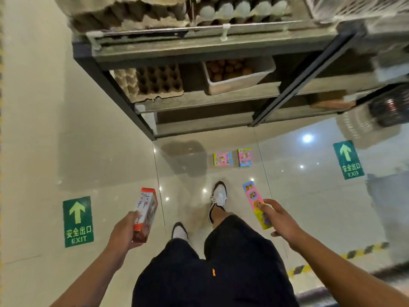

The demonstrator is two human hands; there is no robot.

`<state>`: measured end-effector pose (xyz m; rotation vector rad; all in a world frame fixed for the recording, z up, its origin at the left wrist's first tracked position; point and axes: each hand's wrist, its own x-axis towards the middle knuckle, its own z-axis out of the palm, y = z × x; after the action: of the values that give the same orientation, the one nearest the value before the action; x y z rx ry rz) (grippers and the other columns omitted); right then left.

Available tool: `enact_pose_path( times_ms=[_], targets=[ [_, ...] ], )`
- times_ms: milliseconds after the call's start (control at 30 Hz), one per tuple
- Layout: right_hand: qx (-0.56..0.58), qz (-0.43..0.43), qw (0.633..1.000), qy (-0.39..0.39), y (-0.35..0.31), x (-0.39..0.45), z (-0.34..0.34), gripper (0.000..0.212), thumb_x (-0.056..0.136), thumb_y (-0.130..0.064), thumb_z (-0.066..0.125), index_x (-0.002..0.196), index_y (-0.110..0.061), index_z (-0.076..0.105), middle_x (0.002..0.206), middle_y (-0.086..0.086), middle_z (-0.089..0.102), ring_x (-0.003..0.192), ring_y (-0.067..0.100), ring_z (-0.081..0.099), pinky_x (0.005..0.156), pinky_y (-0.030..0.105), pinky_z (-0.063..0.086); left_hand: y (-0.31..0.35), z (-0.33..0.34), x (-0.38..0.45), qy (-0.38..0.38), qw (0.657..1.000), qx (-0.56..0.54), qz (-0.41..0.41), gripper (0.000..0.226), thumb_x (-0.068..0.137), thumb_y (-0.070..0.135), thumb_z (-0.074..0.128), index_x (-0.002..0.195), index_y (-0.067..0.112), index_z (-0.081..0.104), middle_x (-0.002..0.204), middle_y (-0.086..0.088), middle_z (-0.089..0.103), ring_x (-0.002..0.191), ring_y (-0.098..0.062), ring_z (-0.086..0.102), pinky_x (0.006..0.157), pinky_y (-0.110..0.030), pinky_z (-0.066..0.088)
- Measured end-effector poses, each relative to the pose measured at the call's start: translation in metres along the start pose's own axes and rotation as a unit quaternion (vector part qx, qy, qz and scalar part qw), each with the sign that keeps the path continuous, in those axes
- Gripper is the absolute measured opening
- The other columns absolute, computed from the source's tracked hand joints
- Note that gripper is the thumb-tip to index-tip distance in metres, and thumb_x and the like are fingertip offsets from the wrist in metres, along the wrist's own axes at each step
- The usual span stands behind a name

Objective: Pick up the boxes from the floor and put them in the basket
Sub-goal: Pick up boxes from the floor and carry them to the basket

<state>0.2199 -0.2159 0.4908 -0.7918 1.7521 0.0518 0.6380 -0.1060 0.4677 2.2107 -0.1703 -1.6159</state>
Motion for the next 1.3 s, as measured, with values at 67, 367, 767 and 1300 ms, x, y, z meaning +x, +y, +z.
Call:
enact_pose_path(
  times_ms=[67, 367, 767, 1300],
  targets=[
    [0.011, 0.016, 1.000, 0.001, 0.028, -0.033, -0.017, 0.042, 0.090, -0.064, 0.053, 0.126, -0.044, 0.049, 0.120, -0.001, 0.063, 0.104, 0.016, 0.062, 0.086, 0.047, 0.056, 0.001, -0.004, -0.030, -0.008, 1.000, 0.028, 0.006, 0.047, 0.101, 0.044, 0.041, 0.135, 0.016, 0.058, 0.111, -0.018, 0.070, 0.099, -0.034, 0.070, 0.078, -0.045, 0.061],
    [0.166, 0.069, 0.982, 0.052, 0.138, -0.113, -0.059, 0.038, 0.083, -0.066, 0.063, 0.114, -0.043, 0.058, 0.112, -0.002, 0.067, 0.105, 0.019, 0.064, 0.079, 0.044, 0.061, 0.051, 0.078, -0.126, -0.110, 0.972, 0.179, 0.102, 0.039, 0.100, 0.052, 0.047, 0.108, 0.020, 0.068, 0.090, -0.012, 0.070, 0.081, -0.027, 0.065, 0.073, -0.039, 0.056],
    [0.264, 0.124, 0.949, 0.123, 0.311, -0.068, -0.223, 0.050, 0.085, -0.069, 0.053, 0.104, -0.027, 0.072, 0.104, -0.001, 0.070, 0.095, 0.016, 0.065, 0.085, 0.039, 0.052, 0.161, 0.364, -0.205, -0.185, 0.919, 0.296, 0.185, 0.029, 0.096, 0.043, 0.062, 0.105, 0.017, 0.068, 0.073, -0.008, 0.061, 0.066, -0.021, 0.053, 0.066, -0.035, 0.049],
    [0.405, 0.074, 0.891, 0.192, 0.200, -0.005, -0.487, 0.034, 0.088, -0.059, 0.061, 0.115, -0.037, 0.061, 0.112, -0.003, 0.066, 0.099, 0.016, 0.063, 0.070, 0.034, 0.056, 0.265, 0.521, -0.097, -0.114, 0.888, 0.441, 0.070, 0.030, 0.076, 0.044, 0.084, 0.069, 0.015, 0.083, 0.096, -0.011, 0.079, 0.097, -0.027, 0.070, 0.105, -0.044, 0.047]
  ],
)
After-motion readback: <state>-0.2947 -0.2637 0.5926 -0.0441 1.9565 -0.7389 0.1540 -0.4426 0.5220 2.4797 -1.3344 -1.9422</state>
